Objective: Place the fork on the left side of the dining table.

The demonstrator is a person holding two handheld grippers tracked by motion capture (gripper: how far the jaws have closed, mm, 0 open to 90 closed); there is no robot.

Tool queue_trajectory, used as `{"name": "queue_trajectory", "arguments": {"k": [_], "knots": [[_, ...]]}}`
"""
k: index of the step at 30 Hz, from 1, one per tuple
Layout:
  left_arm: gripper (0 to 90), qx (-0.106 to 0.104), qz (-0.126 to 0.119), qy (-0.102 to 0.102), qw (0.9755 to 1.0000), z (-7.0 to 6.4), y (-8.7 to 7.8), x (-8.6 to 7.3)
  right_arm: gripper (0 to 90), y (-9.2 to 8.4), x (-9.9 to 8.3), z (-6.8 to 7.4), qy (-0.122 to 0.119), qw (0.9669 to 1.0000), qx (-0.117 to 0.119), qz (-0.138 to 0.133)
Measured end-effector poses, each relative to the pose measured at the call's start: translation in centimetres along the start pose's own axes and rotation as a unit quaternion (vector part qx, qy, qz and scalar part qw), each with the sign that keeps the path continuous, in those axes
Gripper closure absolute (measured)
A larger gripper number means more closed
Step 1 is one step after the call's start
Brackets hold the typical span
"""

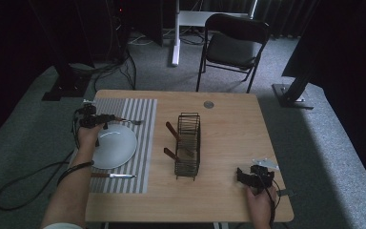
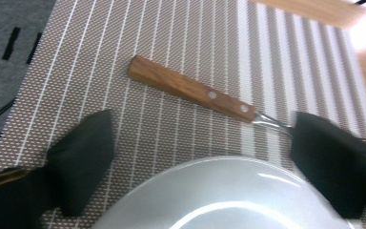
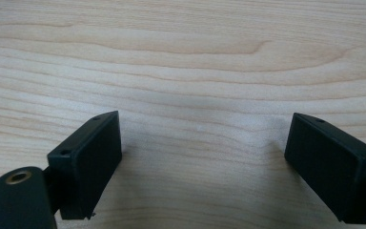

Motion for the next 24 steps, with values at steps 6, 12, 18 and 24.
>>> {"name": "queue_trajectory", "arguments": {"k": [6,12,18,24], "knots": [[0.0,-0.016,0.005,0.014,0.9998,-0.2,-1.7,-0.9,11.8,0.0,0.0,0.0,0.0,1.0,0.0,0.0],[0.0,-0.025,-0.005,0.031,0.9992,-0.2,-3.3,-1.9,11.8,0.0,0.0,0.0,0.0,1.0,0.0,0.0],[0.0,-0.031,-0.007,0.045,0.9985,-0.1,-4.5,-3.4,11.8,0.0,0.0,0.0,0.0,1.0,0.0,0.0],[0.0,-0.036,-0.005,0.063,0.9974,-0.4,-5.5,-5.0,11.8,0.0,0.0,0.0,0.0,1.0,0.0,0.0]]}}
Point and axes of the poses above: each handheld gripper's, and its own axes: y roughly forward along the jaws, x roughly out of its top, z roughly to its left, the point moved 4 cm from there along y, roughly forward along the jaws, and after that the axes turned 8 degrees about -y, right-handed, at the moved point
